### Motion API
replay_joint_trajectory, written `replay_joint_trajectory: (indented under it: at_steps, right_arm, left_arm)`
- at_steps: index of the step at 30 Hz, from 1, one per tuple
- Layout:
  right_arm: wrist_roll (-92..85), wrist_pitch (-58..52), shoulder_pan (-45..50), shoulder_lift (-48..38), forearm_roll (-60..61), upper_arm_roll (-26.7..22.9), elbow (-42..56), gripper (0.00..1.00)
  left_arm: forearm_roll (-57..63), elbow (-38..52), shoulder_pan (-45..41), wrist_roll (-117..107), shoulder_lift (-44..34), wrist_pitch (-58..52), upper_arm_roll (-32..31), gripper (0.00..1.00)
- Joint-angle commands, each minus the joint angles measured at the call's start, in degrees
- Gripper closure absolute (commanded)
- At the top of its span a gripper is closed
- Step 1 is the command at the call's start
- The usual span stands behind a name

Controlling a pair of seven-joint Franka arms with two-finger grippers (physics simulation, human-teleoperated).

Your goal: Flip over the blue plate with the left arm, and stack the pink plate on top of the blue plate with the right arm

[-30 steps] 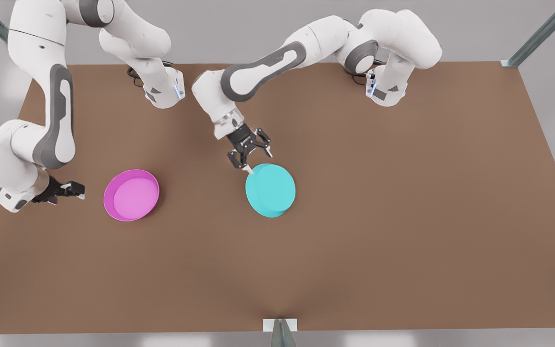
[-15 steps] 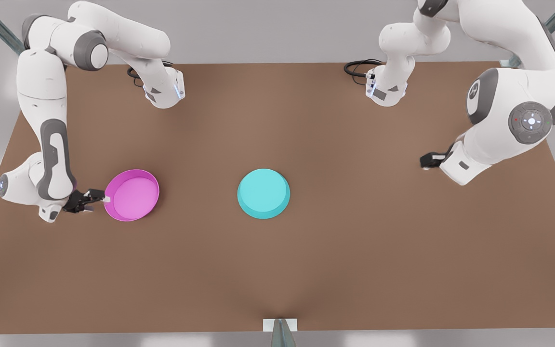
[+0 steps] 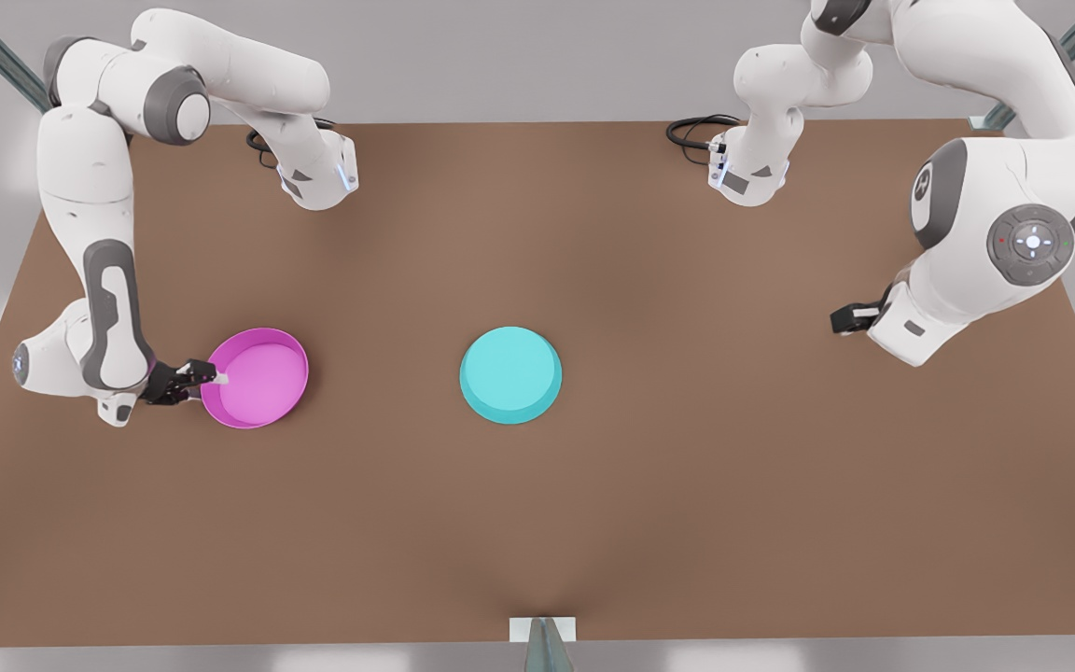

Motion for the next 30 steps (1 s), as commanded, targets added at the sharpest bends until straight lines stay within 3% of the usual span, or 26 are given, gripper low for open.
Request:
replay_joint_trajectory:
  at_steps: [1, 3, 5, 10, 21, 22, 23, 25, 30]
  right_arm:
    - [-0.09, 0.02, 0.00, 0.01, 0.00, 0.00, 0.00, 0.29]
    - [0.00, 0.02, -0.09, 0.19, 0.00, 0.00, 0.00, 0.36]
    - [-0.09, 0.02, 0.09, 0.01, 0.00, 0.00, 0.00, 0.57]
    - [0.09, -0.07, 0.44, 0.10, 0.00, 0.00, 0.00, 0.60]
    - [0.09, 0.54, 0.35, 0.71, 0.00, 0.00, 0.00, 0.58]
    - [0.09, 0.54, 0.35, 0.71, 0.00, 0.00, 0.00, 0.60]
    - [0.09, 0.54, 0.35, 0.71, 0.00, 0.00, 0.00, 0.71]
    - [0.09, 0.46, 0.44, 0.63, 0.00, 0.00, 0.00, 0.79]
    - [0.00, 0.37, 0.35, 0.63, 0.00, 0.00, 0.00, 0.79]
  left_arm:
    - [0.05, 0.00, 0.01, 0.00, 0.04, 0.00, 0.00, 0.00]
    - [0.05, 0.00, 0.01, -0.09, 0.13, 0.00, -0.09, 0.00]
    - [0.05, 0.00, 0.01, -0.09, 0.04, 0.00, 0.00, 0.00]
    - [-0.04, 0.00, 0.01, 0.00, 0.04, 0.00, -0.09, 0.00]
    - [0.05, 0.09, 0.01, 0.00, 0.04, 0.00, 0.00, 0.00]
    - [-0.04, 0.09, 0.01, 0.00, 0.04, 0.00, -0.09, 0.00]
    - [0.05, 0.09, 0.01, 0.00, 0.04, 0.00, 0.00, 0.00]
    - [-0.04, 0.09, 0.01, 0.00, 0.04, 0.00, 0.00, 0.00]
    - [-0.04, 0.18, 0.01, 0.00, -0.23, -0.26, 0.00, 0.00]
